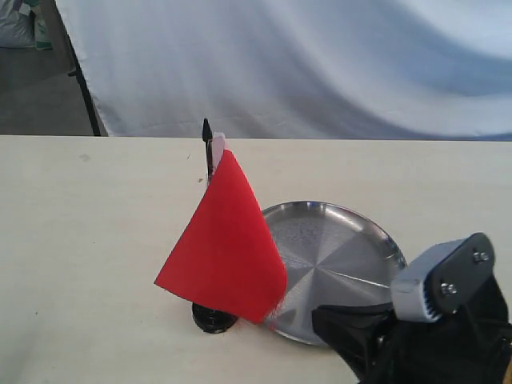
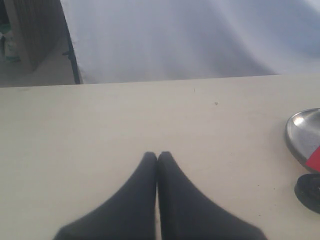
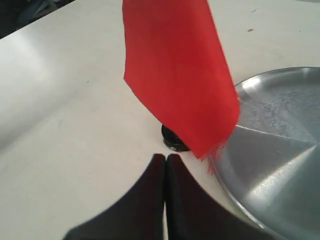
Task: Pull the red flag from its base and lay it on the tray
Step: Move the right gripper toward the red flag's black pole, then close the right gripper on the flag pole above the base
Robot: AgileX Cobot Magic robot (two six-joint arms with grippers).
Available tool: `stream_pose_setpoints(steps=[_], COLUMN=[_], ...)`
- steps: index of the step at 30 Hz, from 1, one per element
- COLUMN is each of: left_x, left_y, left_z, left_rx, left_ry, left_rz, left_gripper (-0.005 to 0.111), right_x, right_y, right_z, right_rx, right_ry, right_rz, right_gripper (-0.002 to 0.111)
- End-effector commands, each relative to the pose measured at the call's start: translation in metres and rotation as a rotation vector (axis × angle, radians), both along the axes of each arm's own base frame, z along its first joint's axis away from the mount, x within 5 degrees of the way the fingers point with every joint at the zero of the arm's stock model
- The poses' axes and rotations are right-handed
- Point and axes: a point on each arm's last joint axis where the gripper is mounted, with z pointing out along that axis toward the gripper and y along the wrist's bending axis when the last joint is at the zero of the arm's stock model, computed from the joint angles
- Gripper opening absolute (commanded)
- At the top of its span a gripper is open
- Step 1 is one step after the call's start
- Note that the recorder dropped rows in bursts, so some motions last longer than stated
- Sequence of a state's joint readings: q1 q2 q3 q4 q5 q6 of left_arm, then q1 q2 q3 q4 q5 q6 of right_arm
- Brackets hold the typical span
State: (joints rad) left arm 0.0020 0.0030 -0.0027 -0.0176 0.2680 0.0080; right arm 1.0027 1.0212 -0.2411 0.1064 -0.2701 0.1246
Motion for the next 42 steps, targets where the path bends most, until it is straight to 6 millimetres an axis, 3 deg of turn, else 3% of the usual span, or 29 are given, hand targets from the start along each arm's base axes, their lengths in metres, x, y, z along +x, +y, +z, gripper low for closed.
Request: stream_pose_setpoints(steps=[1,7,12,27,30,31,32,34,36,39,42], left_x=[0.0,0.0,0.0,0.0,0.0,0.0,0.0,0.0,0.0,0.0,0.0], left_y=[0.0,0.0,0.0,0.0,0.0,0.0,0.0,0.0,0.0,0.0,0.0], left_z=[0.0,0.0,0.0,0.0,0.0,0.0,0.0,0.0,0.0,0.0,0.0], left_rx=[-0.019,-0.019,-0.019,-0.019,-0.019,-0.019,-0.019,-0.019,-0.019,-0.019,-0.019], left_ry=[-0.004,-0.004,-0.004,-0.004,-0.004,-0.004,-0.004,-0.004,-0.004,-0.004,-0.004], left_rz=[0.002,0.002,0.002,0.002,0.002,0.002,0.002,0.002,0.002,0.002,0.002], left_gripper=[0.0,0.0,0.0,0.0,0.0,0.0,0.0,0.0,0.0,0.0,0.0], right_x=[0.005,0.013,0.022,0.057,0.061,0.062,0.063,0.064,0.065,0.067,0.074], right_y=[0.016,0.028,0.041,0.107,0.113,0.115,0.116,0.115,0.115,0.118,0.125], right_z=[-0.017,-0.043,-0.045,-0.049,-0.046,-0.046,-0.044,-0.045,-0.044,-0.039,-0.031], right_rx=[-0.034,-0.089,0.056,-0.022,-0.037,-0.041,-0.037,-0.028,-0.032,-0.039,-0.029], right_ry=[-0.008,0.008,-0.045,-0.022,-0.011,-0.008,-0.006,0.009,0.0,-0.067,-0.07], right_rz=[0.03,0.034,0.001,0.059,0.06,0.06,0.055,0.023,0.024,0.05,0.025], right_gripper=[0.0,0.0,0.0,0.001,0.02,0.031,0.053,0.071,0.063,0.038,0.041])
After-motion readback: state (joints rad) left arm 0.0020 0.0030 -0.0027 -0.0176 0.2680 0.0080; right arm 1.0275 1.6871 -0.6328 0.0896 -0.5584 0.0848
